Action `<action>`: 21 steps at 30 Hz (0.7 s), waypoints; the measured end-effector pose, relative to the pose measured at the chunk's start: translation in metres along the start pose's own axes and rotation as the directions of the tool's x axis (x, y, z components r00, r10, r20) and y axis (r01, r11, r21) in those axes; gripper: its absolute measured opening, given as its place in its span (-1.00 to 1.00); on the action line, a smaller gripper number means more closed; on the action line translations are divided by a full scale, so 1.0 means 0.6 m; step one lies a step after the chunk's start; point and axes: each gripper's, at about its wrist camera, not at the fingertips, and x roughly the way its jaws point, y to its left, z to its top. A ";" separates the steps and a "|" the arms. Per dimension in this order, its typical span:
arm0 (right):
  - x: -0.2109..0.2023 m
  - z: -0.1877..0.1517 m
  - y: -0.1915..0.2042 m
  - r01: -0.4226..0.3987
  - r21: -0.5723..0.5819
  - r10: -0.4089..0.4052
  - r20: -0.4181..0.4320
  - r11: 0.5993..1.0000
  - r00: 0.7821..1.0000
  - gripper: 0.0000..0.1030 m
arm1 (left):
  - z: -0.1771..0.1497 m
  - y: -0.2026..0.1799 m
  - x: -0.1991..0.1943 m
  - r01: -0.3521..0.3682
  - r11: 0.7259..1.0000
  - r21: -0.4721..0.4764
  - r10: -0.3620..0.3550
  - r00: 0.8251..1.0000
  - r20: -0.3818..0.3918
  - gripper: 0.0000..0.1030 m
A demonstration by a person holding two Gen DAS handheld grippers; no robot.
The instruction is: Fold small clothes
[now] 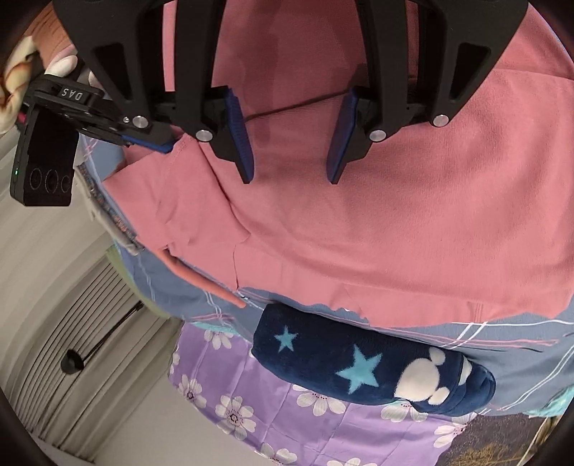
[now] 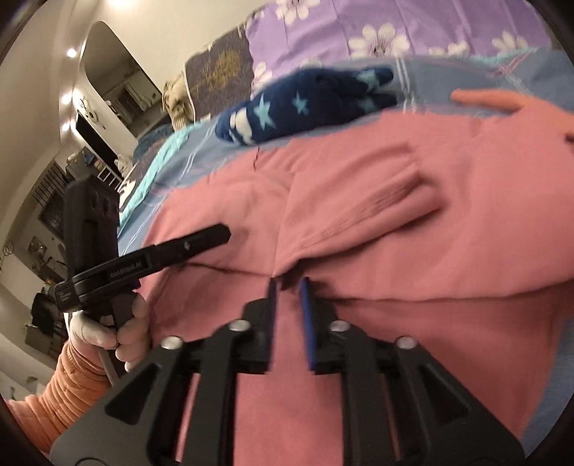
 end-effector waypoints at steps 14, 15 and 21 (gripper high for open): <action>0.013 0.098 0.051 -0.281 0.056 0.278 0.046 0.958 0.959 -0.72 | 0.003 0.022 -0.016 0.045 0.997 -0.069 -0.043 0.999 0.032 -0.15; 0.005 0.095 0.066 -0.285 0.007 0.285 0.046 0.958 0.958 -0.67 | 0.004 0.028 -0.018 0.063 0.994 -0.088 -0.060 0.998 0.036 -0.15; -0.026 0.045 0.056 -0.064 -0.098 0.066 0.012 0.993 0.998 -0.36 | 0.005 0.028 -0.017 0.094 0.991 -0.095 -0.092 0.995 0.029 -0.11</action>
